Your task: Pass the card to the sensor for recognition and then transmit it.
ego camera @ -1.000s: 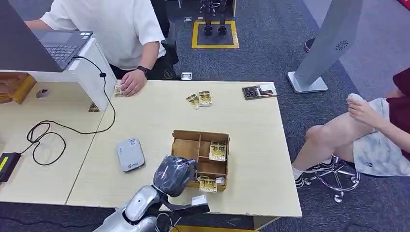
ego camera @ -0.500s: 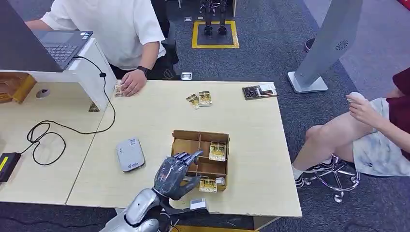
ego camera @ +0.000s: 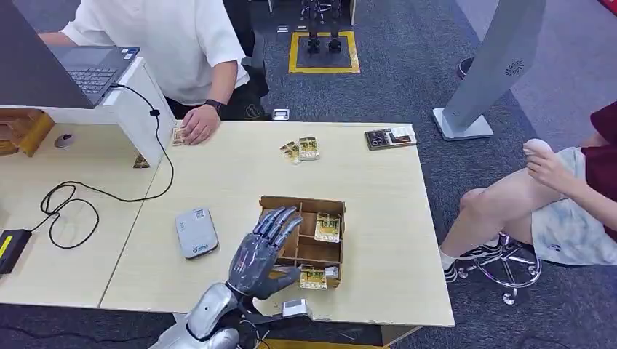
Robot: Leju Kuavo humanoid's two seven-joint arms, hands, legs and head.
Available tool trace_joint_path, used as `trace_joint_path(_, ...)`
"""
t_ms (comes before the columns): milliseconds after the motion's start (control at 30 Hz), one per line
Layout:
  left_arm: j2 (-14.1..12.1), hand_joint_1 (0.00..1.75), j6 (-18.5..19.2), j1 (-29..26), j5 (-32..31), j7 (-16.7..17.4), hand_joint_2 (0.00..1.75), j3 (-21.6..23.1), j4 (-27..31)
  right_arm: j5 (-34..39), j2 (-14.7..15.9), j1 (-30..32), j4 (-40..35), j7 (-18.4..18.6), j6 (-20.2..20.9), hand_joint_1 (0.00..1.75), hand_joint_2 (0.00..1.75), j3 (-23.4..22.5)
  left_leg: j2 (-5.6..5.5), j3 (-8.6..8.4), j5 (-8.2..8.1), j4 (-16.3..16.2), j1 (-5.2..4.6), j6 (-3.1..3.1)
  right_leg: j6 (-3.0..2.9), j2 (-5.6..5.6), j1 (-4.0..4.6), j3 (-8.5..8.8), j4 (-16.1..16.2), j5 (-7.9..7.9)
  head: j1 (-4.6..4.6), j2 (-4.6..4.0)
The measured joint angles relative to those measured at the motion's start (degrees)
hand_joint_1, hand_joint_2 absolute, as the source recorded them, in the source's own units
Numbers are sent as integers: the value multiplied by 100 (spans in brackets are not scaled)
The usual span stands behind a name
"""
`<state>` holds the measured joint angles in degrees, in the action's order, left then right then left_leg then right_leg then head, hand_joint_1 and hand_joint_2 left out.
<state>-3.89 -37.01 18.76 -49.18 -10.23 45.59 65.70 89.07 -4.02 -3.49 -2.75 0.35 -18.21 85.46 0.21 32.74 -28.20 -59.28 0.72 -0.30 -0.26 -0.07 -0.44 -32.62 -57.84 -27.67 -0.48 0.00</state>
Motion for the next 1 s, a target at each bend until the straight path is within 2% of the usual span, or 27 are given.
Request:
trace_joint_path(67, 0, 0, -129, -1, -46, -17, 175, -26, 0, 0, 0, 3, 0, -11, -2, 0, 175, 0, 0, 0, 0, 0, 0, 0, 0, 0, 0, 0, 0, 0, 2, 0)
trace_joint_path(267, -39, 0, -142, -10, -562, 114, 175, -201, 0, 0, 0, 12, -2, -37, -7, 0, 175, 0, 0, 0, 0, 0, 0, 0, 0, 0, 0, 0, 0, 0, 0, 0)
trace_joint_path(667, -197, 0, -142, -19, -1639, 721, 175, -339, -201, 0, 9, 24, -17, -37, -4, 0, 175, 0, 0, 1, 0, 0, 0, 0, 0, 0, 0, 0, 0, 0, 2, 0)
trace_joint_path(1000, -286, 0, -140, -14, -1718, 776, 175, -339, -284, 0, 9, 29, -17, -37, -4, 0, 175, 0, -1, -1, 0, 0, 0, 0, 0, 0, 0, 1, 0, 0, 0, 0)
